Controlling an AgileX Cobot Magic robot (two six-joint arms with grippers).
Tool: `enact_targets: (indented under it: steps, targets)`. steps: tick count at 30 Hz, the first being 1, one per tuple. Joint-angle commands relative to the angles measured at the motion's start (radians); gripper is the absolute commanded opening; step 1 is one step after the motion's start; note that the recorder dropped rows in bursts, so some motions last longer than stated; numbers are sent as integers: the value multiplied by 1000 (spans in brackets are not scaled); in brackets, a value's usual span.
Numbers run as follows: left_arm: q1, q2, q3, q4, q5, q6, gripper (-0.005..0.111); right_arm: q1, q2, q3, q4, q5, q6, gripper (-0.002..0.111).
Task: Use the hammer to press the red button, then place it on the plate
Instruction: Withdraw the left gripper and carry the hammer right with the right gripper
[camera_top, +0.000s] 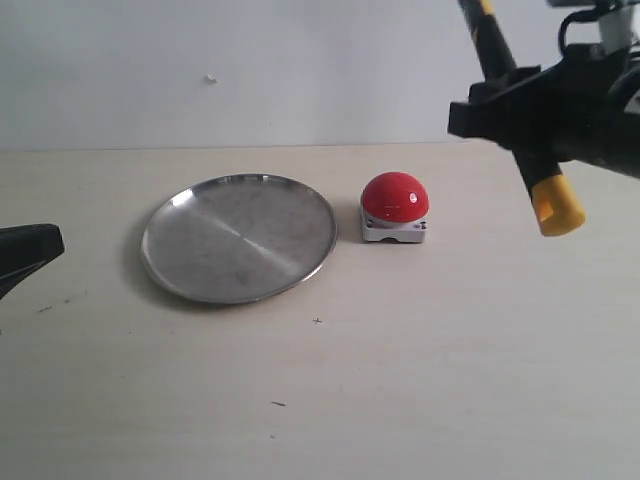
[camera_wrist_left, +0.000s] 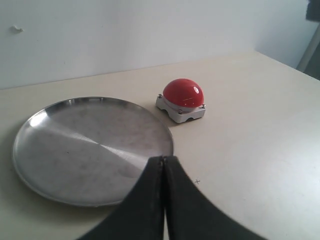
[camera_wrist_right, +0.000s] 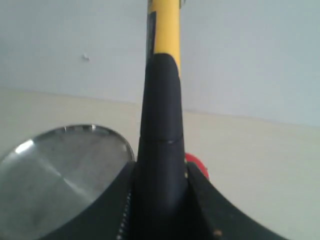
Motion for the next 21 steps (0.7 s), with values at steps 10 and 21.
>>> enact_targets:
  steps: [10,21]
  targets:
    - [4,-5,6,1,-4,5,0,0,415,-13,34,-133,55,0]
    - [4,-5,6,1,-4,5,0,5,132,-14,24,-97,56,0]
